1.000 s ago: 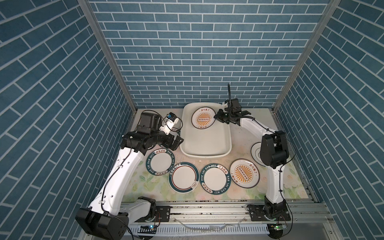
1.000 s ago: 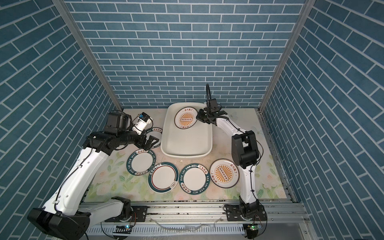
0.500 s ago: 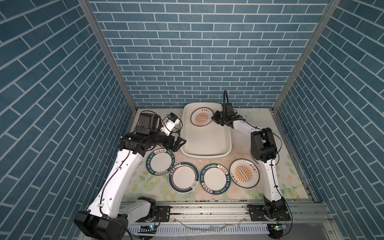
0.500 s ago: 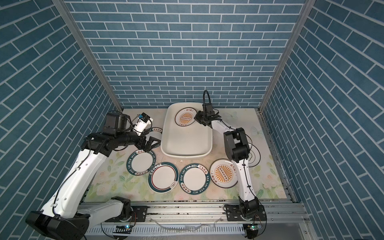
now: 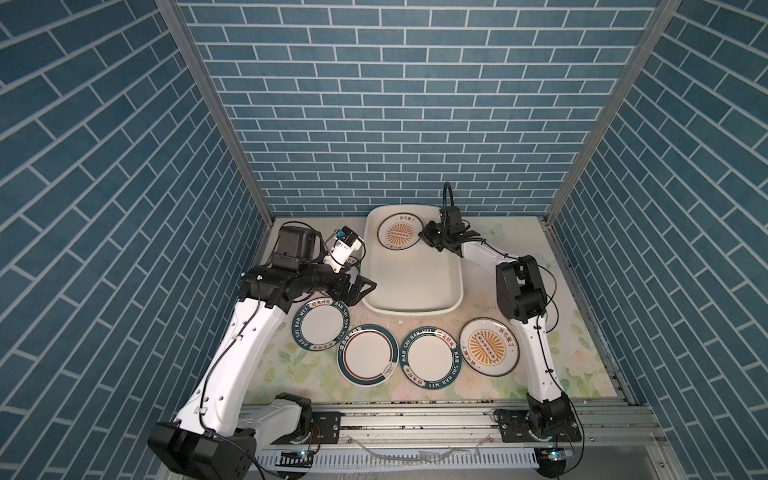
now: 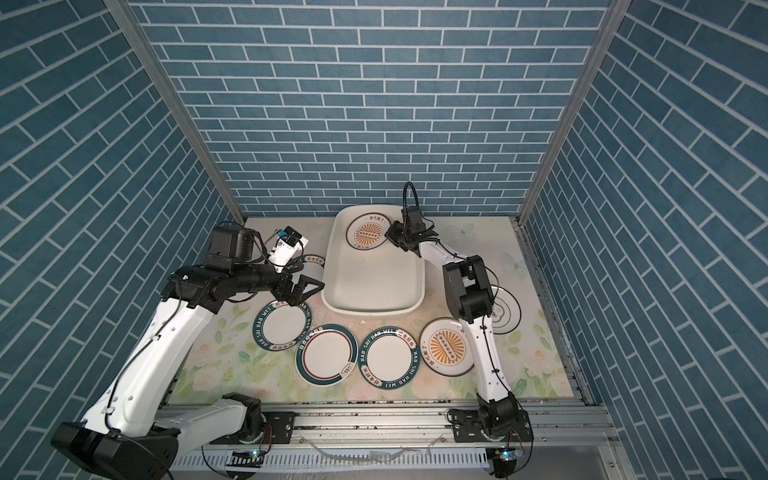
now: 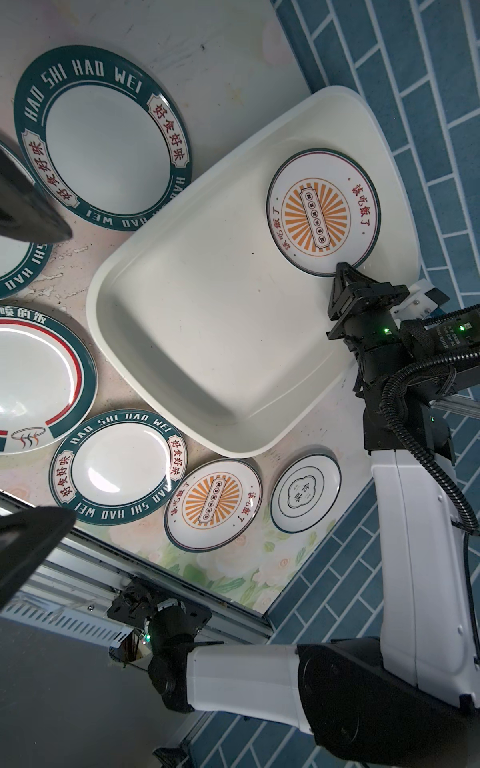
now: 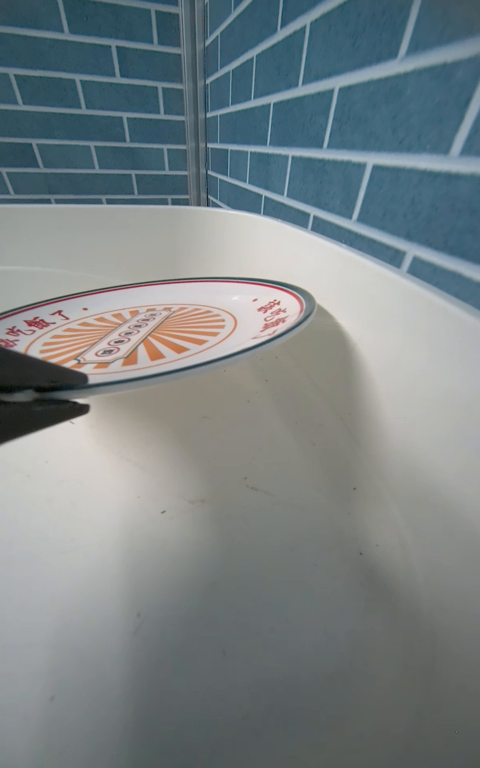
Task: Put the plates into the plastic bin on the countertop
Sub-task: 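Lower the sunburst plate into the bin and open the right gripper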
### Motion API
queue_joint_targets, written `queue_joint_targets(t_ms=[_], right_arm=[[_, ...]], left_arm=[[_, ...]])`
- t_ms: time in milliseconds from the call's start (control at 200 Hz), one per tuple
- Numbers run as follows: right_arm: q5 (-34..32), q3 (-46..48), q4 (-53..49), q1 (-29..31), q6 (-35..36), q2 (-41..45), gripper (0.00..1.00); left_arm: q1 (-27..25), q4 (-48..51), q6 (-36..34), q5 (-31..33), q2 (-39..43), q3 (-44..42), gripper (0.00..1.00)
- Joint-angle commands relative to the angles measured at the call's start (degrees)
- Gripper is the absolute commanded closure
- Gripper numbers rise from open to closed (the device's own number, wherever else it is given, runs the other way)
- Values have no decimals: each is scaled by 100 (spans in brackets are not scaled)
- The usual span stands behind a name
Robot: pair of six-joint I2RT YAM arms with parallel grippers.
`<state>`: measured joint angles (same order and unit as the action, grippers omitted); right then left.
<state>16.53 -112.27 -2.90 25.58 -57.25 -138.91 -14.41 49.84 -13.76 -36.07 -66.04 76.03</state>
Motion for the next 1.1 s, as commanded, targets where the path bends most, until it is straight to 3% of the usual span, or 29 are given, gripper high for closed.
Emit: queue_joint_targets(t_ms=[0,835,1095], right_arm=[[139,34,336,36,-304,-57,100],[254,117,387,57,-581,-318,100],[249,161,386,56,-628,-356,93]], left_arm=[[-26,157,-61,-166,22,19,0],[-26,188,-83,-242,25,37,0],[-26,184,-84,-259,19,31,0]])
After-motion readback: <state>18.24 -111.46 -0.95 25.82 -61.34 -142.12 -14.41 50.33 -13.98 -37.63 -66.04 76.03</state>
